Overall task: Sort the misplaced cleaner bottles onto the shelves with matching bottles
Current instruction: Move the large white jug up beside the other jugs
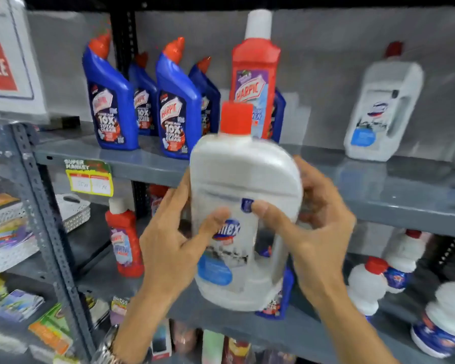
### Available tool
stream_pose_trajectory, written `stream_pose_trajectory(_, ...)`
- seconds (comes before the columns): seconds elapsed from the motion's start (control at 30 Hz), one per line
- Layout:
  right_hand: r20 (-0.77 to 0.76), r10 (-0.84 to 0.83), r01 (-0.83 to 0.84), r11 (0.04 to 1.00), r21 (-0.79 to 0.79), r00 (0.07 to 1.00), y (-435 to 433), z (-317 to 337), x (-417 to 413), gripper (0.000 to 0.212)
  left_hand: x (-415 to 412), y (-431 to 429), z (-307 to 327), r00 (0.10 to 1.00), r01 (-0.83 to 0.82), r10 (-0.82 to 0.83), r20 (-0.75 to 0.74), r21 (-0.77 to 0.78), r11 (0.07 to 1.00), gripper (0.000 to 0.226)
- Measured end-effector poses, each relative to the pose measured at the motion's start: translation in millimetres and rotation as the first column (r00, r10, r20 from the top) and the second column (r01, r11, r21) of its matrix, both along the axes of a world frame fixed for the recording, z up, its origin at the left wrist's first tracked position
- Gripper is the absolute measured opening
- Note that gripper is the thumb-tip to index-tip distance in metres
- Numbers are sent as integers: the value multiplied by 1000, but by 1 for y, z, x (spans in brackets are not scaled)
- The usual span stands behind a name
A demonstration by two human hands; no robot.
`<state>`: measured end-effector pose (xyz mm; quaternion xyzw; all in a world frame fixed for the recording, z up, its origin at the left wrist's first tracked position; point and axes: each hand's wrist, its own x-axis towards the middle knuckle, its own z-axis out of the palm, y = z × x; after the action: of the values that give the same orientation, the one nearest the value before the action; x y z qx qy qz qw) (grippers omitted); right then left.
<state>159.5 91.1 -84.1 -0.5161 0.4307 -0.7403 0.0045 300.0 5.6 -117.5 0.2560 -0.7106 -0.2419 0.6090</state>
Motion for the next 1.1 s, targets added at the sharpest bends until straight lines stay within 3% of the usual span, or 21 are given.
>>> stream_pose_trajectory(0.2, -77, -50, 37, 987, -159, 996, 34, 106, -65, 52, -82, 28, 103, 990, 95, -104, -92, -88, 992, 54)
stream_pose_trajectory(0.4, -39, -183, 180, 980, -85, 982, 55, 172, -156, 48, -190, 26, 172, 989, 135, -141, -34, -143, 981, 69)
stream_pose_trajectory(0.57, -14, -252, 253, 967, 22, 968, 55, 180, -222, 34, -271, 14, 176, 982, 186, -184, 30, -106, 977, 75)
stream_pose_trajectory(0.7, 25, -299, 294, 949, 109, 954, 48, 166, -265, 41, -313, 7, 165, 975, 198, -186, 122, -91, 976, 75)
stream_pose_trajectory(1.1, 0, -354, 347, 918, 192, 935, 31, 148, -290, 54, -332, -12, 153, 953, 211, -190, 235, -64, 976, 75)
